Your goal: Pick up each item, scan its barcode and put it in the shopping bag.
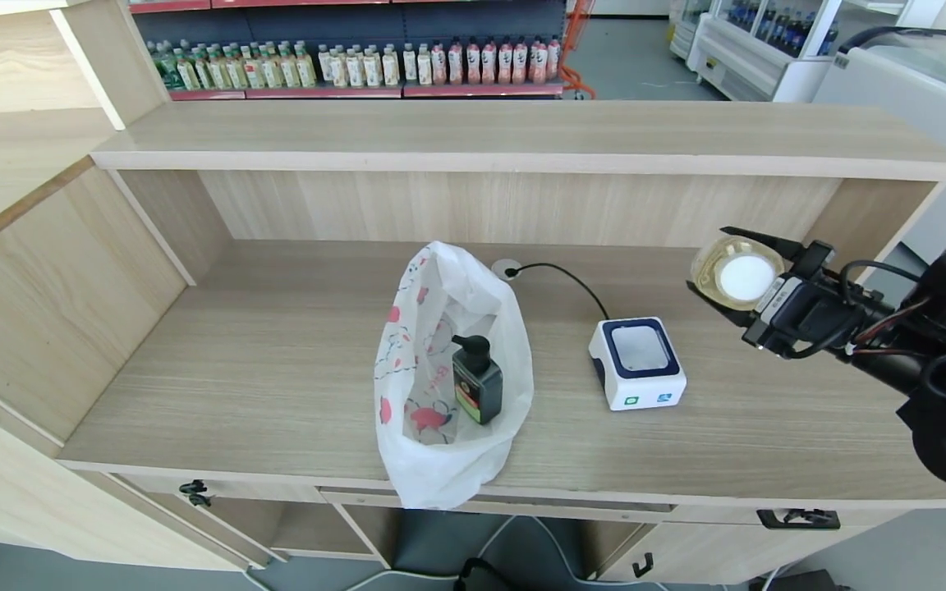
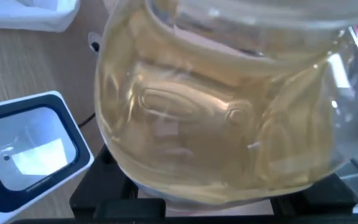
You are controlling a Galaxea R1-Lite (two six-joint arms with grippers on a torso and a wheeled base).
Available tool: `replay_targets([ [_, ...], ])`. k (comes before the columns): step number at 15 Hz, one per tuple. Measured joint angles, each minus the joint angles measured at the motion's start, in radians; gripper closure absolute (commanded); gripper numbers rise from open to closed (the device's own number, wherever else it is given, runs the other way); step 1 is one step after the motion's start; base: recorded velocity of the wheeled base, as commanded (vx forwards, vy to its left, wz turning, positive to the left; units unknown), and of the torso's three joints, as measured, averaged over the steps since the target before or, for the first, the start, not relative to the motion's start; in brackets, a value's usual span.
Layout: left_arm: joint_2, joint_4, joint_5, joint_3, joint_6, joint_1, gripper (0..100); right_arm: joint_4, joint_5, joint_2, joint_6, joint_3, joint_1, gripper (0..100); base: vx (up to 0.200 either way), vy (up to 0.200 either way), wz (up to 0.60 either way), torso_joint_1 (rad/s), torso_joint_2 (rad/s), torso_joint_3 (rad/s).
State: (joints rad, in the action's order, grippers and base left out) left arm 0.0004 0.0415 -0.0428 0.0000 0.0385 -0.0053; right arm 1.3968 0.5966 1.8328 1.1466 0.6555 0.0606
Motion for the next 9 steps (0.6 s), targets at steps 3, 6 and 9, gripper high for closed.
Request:
replay_targets([
  [3,0.0,0.0,0.0,0.0,0.0,-0.001,0,0.106,0.004,0.056,0.0,-0.04,0.004,100,0.0,0.0,0.0,0.0,0.0,0.0],
  [6,0.0,0.0,0.0,0.0,0.0,0.0,0,0.151,0.003,0.09,-0.005,-0.062,0.015,100,0.0,0.0,0.0,0.0,0.0,0.0],
  [9,0.0,0.0,0.0,0.0,0.0,0.0,0,0.149,0.002,0.096,-0.013,-0.07,0.021,100,0.0,0.0,0.0,0.0,0.0,0.0],
])
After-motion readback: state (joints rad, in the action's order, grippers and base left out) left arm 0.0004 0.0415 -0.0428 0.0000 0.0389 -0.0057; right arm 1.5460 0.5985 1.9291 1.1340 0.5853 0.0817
